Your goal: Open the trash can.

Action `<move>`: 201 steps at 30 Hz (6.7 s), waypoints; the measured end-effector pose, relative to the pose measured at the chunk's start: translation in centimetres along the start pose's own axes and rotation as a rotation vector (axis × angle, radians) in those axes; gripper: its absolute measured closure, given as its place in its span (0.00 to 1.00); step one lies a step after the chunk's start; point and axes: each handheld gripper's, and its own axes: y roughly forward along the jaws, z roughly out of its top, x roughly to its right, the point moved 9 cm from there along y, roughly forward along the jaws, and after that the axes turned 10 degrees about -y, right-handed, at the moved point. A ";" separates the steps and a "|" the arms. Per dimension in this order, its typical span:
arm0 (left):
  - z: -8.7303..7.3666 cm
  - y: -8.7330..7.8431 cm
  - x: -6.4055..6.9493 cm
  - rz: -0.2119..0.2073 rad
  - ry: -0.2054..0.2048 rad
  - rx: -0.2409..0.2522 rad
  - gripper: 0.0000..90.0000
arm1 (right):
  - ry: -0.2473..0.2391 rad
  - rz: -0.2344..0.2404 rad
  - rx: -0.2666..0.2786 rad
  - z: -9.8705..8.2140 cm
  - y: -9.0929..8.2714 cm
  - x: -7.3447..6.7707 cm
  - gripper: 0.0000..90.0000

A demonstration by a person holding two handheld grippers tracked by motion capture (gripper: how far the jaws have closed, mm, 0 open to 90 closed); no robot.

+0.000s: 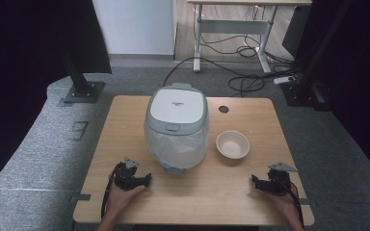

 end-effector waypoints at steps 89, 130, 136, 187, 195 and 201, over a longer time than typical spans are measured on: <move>4.4 -3.0 8.7 -0.312 0.074 0.203 1.00 | 0.007 -0.002 0.000 0.0 0.1 0.4 0.15; 3.6 1.2 10.6 -0.287 0.122 0.102 1.00 | 0.009 -0.006 0.000 0.0 0.1 0.4 0.15; 3.4 1.3 10.6 -0.274 0.137 0.101 1.00 | 0.011 -0.007 0.000 0.0 0.1 0.4 0.15; 2.9 1.7 10.9 -0.211 0.218 0.093 1.00 | 0.012 -0.011 0.001 0.0 0.1 0.5 0.15; 2.5 2.2 10.8 -0.204 0.225 0.079 1.00 | 0.012 -0.011 0.000 0.0 0.1 0.5 0.15; 2.4 2.4 10.8 -0.209 0.218 0.076 1.00 | 0.012 -0.011 0.001 0.0 0.1 0.5 0.15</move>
